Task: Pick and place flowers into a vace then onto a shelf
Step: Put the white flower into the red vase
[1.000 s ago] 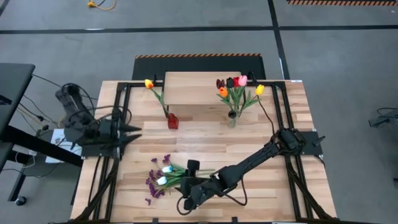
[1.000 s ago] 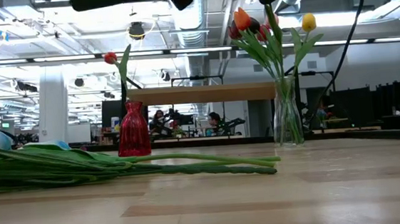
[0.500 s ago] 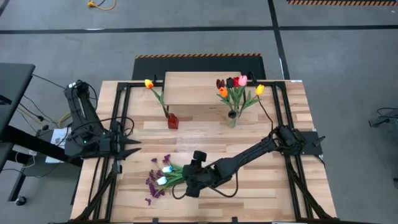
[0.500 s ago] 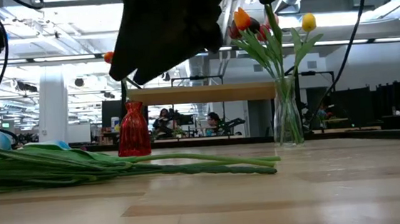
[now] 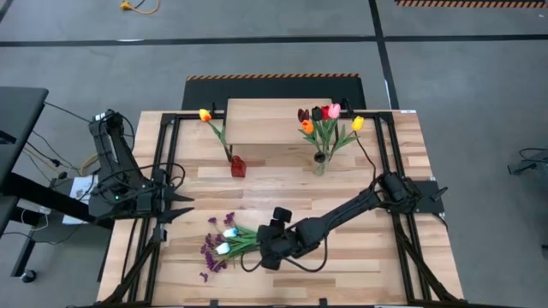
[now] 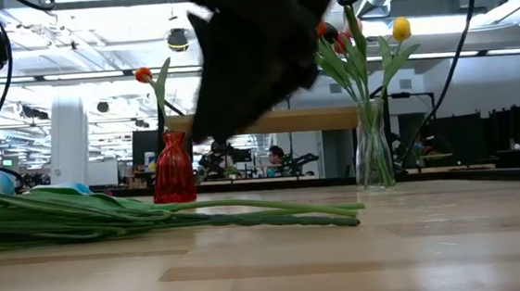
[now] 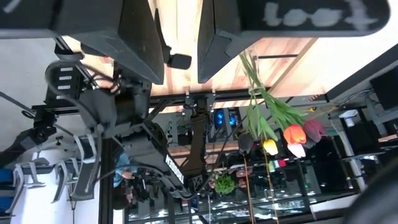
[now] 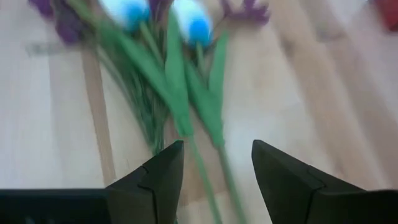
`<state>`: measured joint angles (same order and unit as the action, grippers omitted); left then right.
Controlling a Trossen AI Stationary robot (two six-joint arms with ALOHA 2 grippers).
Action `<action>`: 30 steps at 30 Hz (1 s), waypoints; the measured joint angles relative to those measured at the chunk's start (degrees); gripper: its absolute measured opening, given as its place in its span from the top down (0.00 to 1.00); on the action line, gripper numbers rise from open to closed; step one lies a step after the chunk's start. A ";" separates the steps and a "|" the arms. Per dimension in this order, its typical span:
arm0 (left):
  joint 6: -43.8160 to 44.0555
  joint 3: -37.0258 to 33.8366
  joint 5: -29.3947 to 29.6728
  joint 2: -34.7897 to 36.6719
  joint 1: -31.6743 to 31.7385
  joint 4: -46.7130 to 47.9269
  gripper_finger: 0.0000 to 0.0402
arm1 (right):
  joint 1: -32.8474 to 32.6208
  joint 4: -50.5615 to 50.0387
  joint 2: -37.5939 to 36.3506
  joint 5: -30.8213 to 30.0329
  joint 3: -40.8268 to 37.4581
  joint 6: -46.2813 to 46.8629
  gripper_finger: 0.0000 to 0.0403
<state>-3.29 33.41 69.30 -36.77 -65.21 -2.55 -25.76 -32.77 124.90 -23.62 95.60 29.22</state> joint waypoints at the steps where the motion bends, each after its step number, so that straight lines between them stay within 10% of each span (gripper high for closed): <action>1: 0.00 0.00 0.02 0.00 0.00 0.00 0.78 | -0.02 0.04 0.04 0.58 -0.80 0.37 0.55; 30: 0.85 0.00 -0.48 0.00 0.02 -0.02 0.78 | 0.09 5.79 0.04 3.16 -5.06 -1.24 0.65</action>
<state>-2.44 33.41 68.82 -36.77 -65.19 -2.57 -25.67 -26.98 124.95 -20.46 90.54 27.99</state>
